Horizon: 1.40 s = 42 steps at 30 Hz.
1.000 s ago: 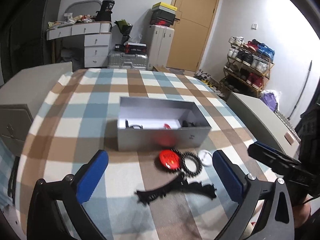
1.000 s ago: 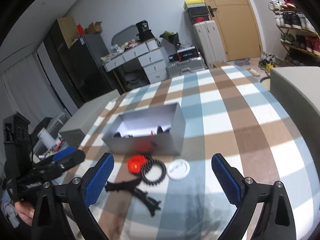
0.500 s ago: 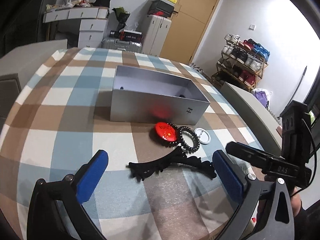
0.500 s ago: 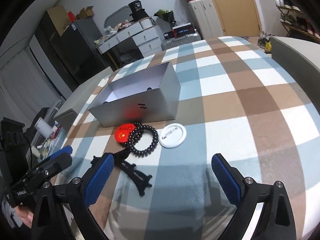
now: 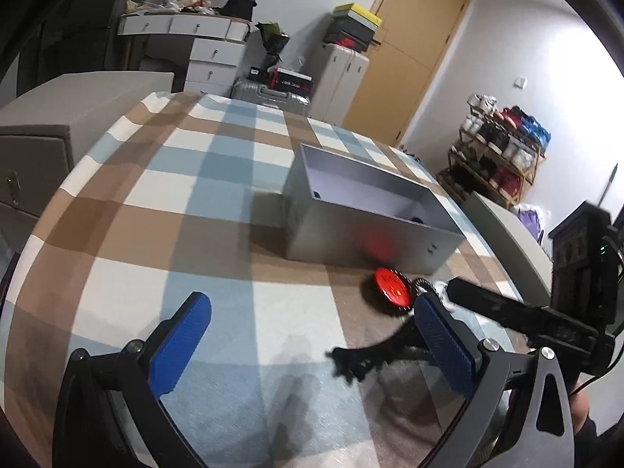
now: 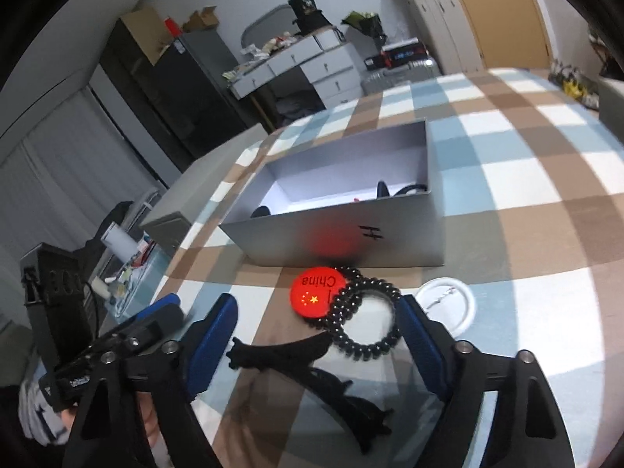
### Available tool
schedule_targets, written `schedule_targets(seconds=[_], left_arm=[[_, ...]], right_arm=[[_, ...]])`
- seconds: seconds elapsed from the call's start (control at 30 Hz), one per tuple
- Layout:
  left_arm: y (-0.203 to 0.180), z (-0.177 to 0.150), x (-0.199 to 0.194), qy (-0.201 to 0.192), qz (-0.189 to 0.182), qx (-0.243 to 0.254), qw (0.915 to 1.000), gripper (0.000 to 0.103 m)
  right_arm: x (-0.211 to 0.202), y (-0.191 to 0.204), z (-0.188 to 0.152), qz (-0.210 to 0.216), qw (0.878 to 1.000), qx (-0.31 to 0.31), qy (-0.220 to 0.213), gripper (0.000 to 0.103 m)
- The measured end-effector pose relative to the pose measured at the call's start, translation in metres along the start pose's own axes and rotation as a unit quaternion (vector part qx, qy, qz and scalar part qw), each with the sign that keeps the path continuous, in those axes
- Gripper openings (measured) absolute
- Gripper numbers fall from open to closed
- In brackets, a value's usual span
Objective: Organize jewelry
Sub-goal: 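Move the right gripper toward the black coiled hair tie beside the red badge, then close the right gripper on the black coiled hair tie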
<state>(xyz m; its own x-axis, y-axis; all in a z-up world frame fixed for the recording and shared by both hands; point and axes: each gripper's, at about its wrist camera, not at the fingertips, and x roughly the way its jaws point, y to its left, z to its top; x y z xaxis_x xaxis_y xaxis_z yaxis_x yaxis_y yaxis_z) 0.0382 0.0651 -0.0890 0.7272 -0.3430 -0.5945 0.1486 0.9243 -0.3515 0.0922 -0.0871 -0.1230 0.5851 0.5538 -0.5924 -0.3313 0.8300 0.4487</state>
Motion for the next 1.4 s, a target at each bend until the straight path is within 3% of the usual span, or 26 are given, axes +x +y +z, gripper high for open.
schedule_targets(seconds=[0.17,0.27,0.33,0.43,0.73,0.93,1.13,1.4], left_arm=[[0.002,-0.002,0.005,0.004,0.001,0.003,1.0000,0.101],[0.004,-0.001,0.009,0.010,0.003,0.003,0.9999,0.101],[0.005,0.000,0.009,0.008,0.001,0.005,1.0000,0.101],[0.006,0.001,0.010,0.012,0.000,0.006,0.9999,0.101],[0.011,0.004,0.021,0.037,-0.014,-0.001,0.9992,0.101],[0.015,0.004,0.018,0.035,-0.024,-0.015,0.9990,0.101],[-0.013,0.006,0.025,0.057,-0.012,0.059,0.9966,0.101],[-0.057,0.017,0.051,0.105,-0.021,0.121,0.9869,0.101]], right_arm=[[0.016,0.002,0.001,-0.020,0.999,-0.013,0.023,0.056],[0.020,0.005,0.000,-0.028,0.999,-0.024,0.032,0.040],[0.022,0.007,0.000,-0.043,0.998,-0.033,0.035,0.024],[0.024,0.010,-0.001,-0.065,0.996,-0.052,0.038,0.010],[0.007,0.018,-0.003,-0.055,0.995,-0.080,-0.006,0.009],[-0.009,0.014,-0.002,-0.034,0.997,-0.065,-0.026,0.009],[-0.040,0.021,-0.010,-0.013,0.993,-0.096,-0.064,0.009],[-0.066,-0.007,-0.017,0.014,0.994,-0.057,-0.093,0.009]])
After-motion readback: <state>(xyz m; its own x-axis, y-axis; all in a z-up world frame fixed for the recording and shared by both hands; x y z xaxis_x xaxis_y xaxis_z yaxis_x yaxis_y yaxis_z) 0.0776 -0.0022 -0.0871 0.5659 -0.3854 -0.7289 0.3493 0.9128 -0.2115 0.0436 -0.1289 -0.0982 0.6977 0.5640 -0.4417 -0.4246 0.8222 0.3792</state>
